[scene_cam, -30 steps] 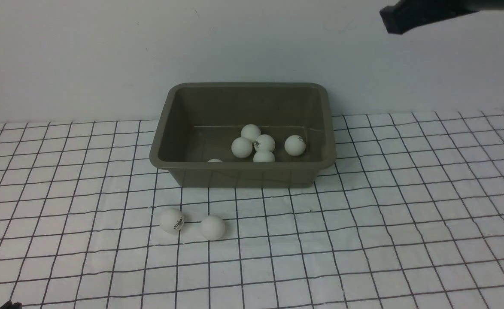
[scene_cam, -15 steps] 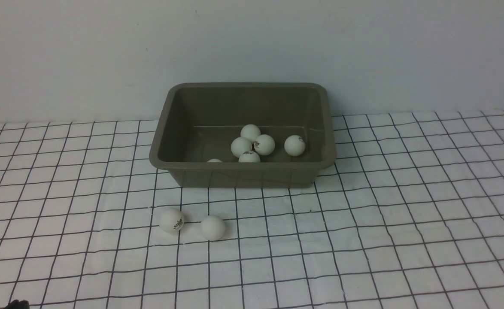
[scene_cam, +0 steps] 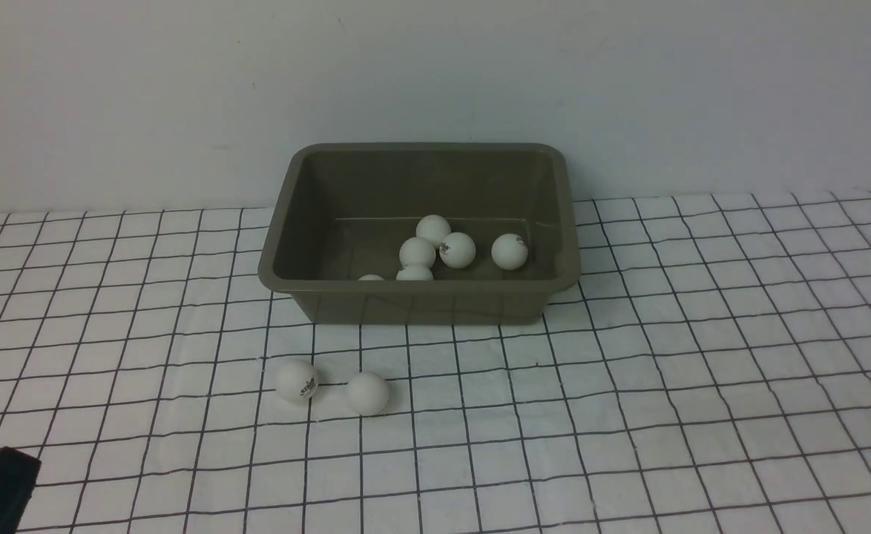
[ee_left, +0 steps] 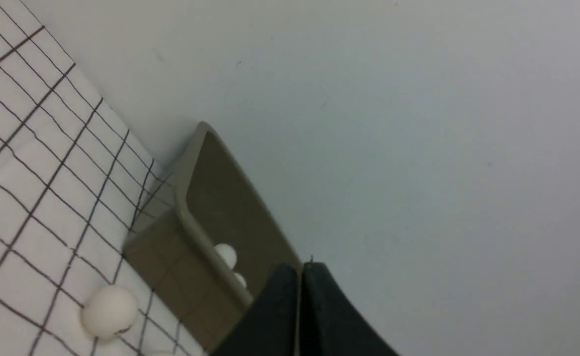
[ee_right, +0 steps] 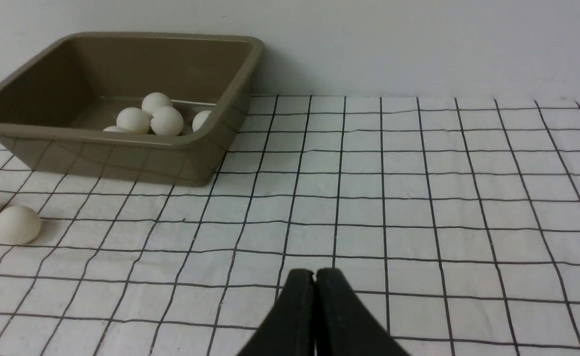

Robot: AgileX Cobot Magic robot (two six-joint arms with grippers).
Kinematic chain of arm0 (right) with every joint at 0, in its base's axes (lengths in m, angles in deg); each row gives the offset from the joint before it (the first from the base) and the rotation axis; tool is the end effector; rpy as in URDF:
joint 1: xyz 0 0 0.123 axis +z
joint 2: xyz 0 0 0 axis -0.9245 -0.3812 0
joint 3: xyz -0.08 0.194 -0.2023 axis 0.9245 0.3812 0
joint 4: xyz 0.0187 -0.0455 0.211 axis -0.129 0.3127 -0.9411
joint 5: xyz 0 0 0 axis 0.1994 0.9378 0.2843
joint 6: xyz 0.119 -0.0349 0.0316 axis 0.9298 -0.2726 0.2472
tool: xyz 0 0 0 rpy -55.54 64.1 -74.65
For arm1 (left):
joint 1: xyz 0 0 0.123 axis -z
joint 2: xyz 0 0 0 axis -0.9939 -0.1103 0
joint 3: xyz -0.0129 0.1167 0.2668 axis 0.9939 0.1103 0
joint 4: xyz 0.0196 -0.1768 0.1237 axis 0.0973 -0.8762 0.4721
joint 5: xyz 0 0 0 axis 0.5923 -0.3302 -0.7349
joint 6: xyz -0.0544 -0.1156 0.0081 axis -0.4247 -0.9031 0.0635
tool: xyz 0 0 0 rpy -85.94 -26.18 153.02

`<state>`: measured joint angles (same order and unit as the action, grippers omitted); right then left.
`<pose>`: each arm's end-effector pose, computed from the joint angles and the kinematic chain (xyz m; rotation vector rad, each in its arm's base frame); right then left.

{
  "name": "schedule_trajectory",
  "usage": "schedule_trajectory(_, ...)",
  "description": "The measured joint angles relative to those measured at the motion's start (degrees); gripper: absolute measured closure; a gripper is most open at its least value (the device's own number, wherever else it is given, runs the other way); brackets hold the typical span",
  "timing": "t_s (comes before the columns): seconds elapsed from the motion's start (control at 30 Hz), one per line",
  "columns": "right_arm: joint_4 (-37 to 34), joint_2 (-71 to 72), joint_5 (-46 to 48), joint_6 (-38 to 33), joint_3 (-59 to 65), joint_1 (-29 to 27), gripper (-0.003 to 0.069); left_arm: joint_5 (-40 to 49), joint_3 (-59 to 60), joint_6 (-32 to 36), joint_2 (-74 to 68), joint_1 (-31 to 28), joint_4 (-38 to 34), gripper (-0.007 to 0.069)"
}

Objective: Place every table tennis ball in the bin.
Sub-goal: Use the left arm to clamp the table tennis ball closest to it

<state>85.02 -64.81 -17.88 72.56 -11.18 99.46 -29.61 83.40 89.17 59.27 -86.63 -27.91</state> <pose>0.0525 -0.0182 0.2594 -0.1033 1.9979 0.1619 0.0508 -0.0176 0.2055 -0.7658 1.4012 -0.9620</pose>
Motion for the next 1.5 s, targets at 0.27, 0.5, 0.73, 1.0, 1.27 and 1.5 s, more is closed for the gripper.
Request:
schedule_trajectory(0.27, -0.99, 4.89, 0.24, 0.68, 2.04, 0.00, 0.0676, -3.98, 0.00, 1.43, 0.00, 0.00, -13.39, 0.0629)
schedule_trajectory(0.5, -1.03, 4.95, 0.24, 1.21, 2.04, 0.00, 0.0676, 8.58, -2.84, 22.94, -2.10, 0.00, -13.47, 0.0607)
schedule_trajectory(0.73, -1.03, 4.95, 0.15, 1.21, 2.04, 0.00, 0.0676, 11.26, -10.94, 39.20, -11.71, 0.00, -12.91, 0.0594)
schedule_trajectory(1.0, -0.98, 4.95, 0.10, 1.21, 2.04, 0.00, 0.0676, 15.06, -24.38, 53.64, -28.66, 0.00, -10.11, 0.0594)
schedule_trajectory(1.27, -0.98, 4.95, 0.10, 1.21, 2.04, 0.00, 0.0676, 21.55, -37.52, 54.69, -55.74, 0.00, 5.81, 0.0563)
schedule_trajectory(1.5, -1.03, 4.95, 0.10, 1.21, 2.04, 0.00, 0.0676, 22.79, -43.35, 53.07, -72.07, 2.22, 14.96, 0.0483)
